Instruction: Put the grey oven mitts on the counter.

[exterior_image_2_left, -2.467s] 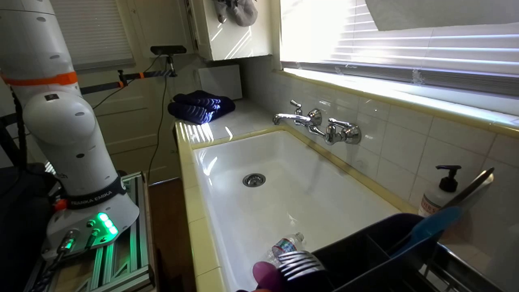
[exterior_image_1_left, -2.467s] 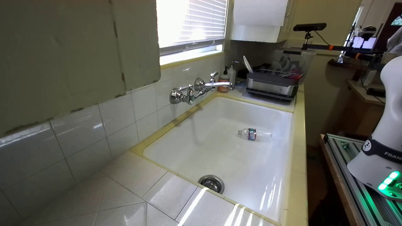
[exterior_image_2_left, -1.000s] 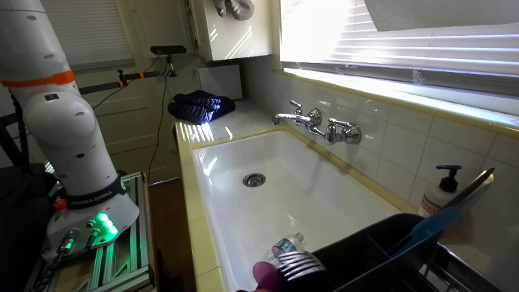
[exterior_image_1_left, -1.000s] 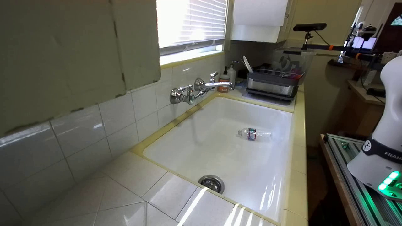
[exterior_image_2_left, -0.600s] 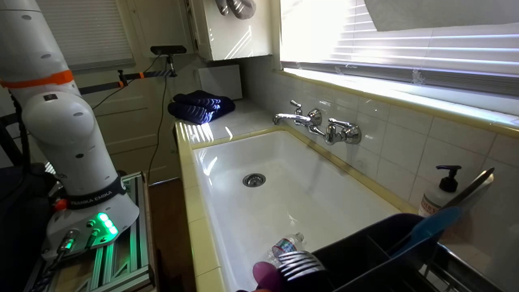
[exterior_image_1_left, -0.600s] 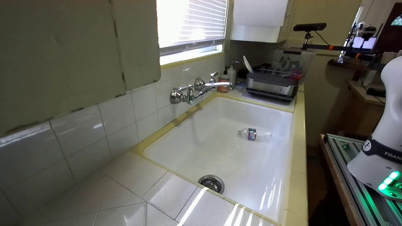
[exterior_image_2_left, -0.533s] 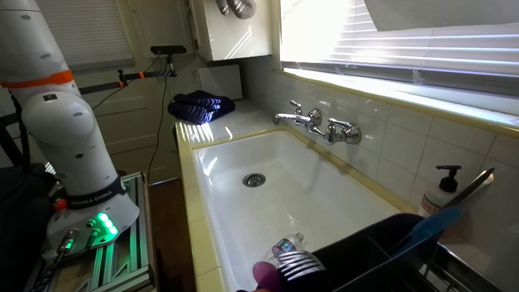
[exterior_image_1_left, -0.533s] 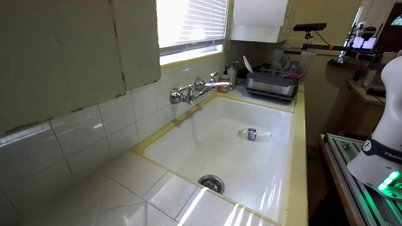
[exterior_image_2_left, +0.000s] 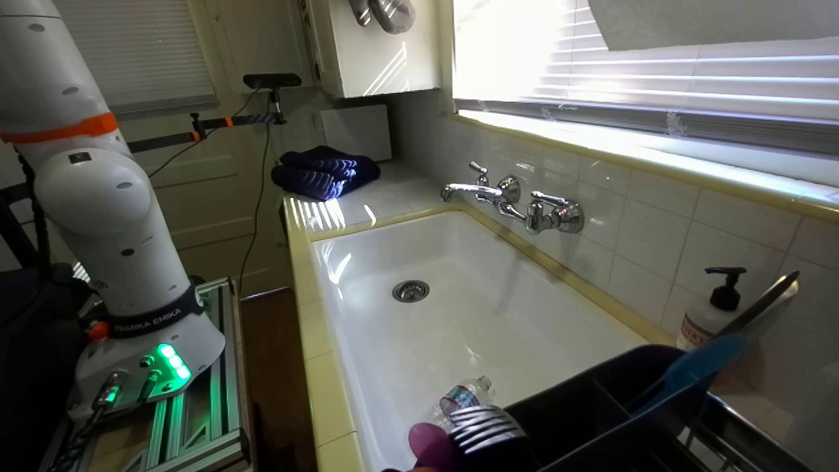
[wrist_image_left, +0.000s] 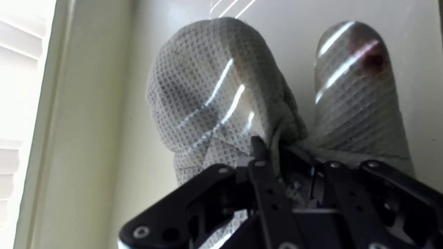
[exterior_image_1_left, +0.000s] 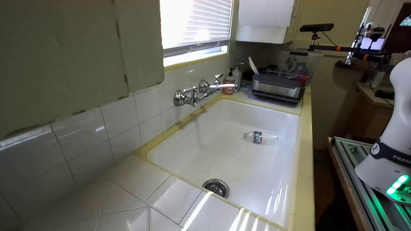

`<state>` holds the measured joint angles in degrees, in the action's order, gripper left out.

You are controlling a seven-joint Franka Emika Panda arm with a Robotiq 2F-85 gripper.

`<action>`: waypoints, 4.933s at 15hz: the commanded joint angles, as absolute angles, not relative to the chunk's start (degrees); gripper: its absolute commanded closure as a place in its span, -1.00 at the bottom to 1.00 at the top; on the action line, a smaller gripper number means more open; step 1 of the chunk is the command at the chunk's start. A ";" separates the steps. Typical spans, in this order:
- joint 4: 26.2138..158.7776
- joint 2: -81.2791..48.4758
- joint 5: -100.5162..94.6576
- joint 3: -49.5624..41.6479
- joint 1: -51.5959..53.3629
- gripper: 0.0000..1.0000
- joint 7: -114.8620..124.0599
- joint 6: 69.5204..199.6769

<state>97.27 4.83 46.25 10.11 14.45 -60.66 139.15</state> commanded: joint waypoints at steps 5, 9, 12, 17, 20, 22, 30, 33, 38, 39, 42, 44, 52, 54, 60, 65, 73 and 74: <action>99.14 4.95 46.01 10.98 14.30 -0.50 -59.39 140.13; 96.89 4.63 48.08 11.01 14.61 -1.00 -60.54 138.81; 94.77 3.75 49.31 10.94 14.66 -1.00 -60.92 135.51; 91.31 1.95 53.66 10.41 14.12 -1.00 -64.43 128.93; 89.35 0.56 57.79 10.30 13.66 -1.00 -68.24 125.76; 88.30 -0.45 60.33 10.40 13.26 -1.00 -70.37 124.11; 86.72 -3.89 65.26 11.41 12.92 -0.61 -74.37 121.23; 86.82 -4.12 64.97 11.72 13.03 -0.18 -74.12 120.11; 87.23 -3.87 64.72 11.72 12.68 0.51 -74.09 120.02; 87.49 -3.65 64.82 11.70 12.59 0.69 -74.25 120.22; 87.89 -2.91 65.63 11.57 12.22 0.99 -74.42 120.51; 88.15 -2.29 66.03 11.53 12.09 0.93 -74.58 120.73; 89.35 0.18 65.50 11.35 12.06 0.93 -74.56 122.79; 89.56 0.78 65.50 11.31 12.07 0.93 -74.71 123.20; 90.34 2.24 64.91 11.17 12.03 0.93 -74.54 125.04; 91.66 3.54 64.83 11.02 11.94 0.93 -74.92 126.78; 96.99 7.48 65.19 10.66 11.90 0.93 -76.04 130.91; 97.77 8.16 65.06 10.64 11.93 0.93 -76.06 131.45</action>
<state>93.45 4.50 64.05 10.59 12.02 -74.64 129.13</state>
